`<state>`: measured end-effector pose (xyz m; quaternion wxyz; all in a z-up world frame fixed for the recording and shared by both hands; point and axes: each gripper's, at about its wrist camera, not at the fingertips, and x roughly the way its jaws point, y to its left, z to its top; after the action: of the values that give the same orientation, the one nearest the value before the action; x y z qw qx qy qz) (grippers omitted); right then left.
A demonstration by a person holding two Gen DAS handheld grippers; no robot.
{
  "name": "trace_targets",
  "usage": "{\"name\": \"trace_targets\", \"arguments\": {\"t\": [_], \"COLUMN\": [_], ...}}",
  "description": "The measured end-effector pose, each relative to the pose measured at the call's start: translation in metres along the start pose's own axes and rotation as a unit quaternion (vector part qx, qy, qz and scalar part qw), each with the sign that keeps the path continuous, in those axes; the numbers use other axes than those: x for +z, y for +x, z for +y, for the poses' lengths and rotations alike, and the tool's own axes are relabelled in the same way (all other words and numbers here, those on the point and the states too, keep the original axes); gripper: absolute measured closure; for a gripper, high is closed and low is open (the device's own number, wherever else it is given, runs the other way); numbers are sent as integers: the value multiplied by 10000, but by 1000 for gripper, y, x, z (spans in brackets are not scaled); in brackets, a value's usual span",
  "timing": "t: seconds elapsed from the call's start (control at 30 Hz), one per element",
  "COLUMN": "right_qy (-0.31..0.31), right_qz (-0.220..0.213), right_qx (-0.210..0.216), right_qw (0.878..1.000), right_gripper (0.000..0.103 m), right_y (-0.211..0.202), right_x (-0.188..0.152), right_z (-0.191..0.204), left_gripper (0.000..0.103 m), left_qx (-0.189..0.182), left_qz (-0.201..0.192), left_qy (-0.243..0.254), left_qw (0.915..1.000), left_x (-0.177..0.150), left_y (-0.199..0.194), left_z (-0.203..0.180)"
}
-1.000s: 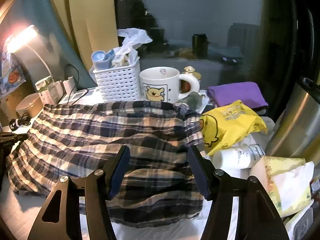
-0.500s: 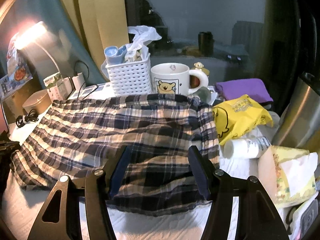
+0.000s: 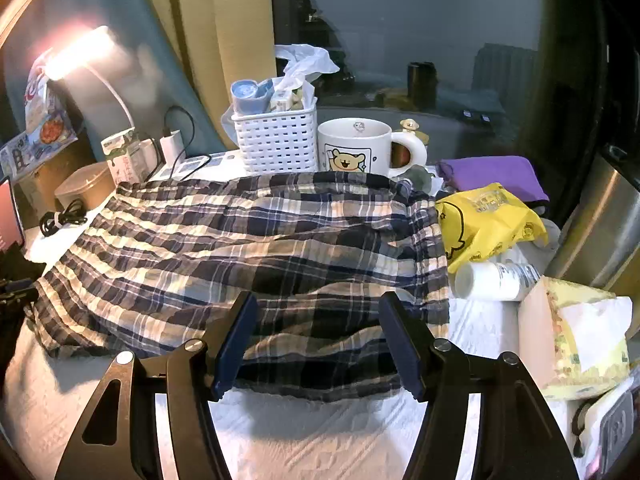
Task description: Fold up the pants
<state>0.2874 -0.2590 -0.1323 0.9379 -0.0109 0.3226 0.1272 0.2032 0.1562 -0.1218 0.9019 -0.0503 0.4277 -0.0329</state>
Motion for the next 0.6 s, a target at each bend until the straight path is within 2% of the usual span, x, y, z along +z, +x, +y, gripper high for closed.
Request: {"name": "trace_targets", "arguments": {"t": [0.07, 0.33, 0.6], "right_qy": [16, 38, -3], "right_qz": [6, 24, 25], "right_qx": [-12, -38, 40], "right_qw": [10000, 10000, 10000], "right_gripper": [38, 38, 38], "right_y": [-2, -7, -8], "right_x": [-2, -7, -9], "right_z": [-1, -5, 0], "left_gripper": [100, 102, 102], "left_qx": [4, 251, 278], "left_qz": [64, -132, -204], "left_qy": [-27, -295, -492], "left_qw": [10000, 9992, 9982], "left_x": [-2, -12, -25], "left_y": [4, -14, -31], "left_z": [1, 14, 15]}}
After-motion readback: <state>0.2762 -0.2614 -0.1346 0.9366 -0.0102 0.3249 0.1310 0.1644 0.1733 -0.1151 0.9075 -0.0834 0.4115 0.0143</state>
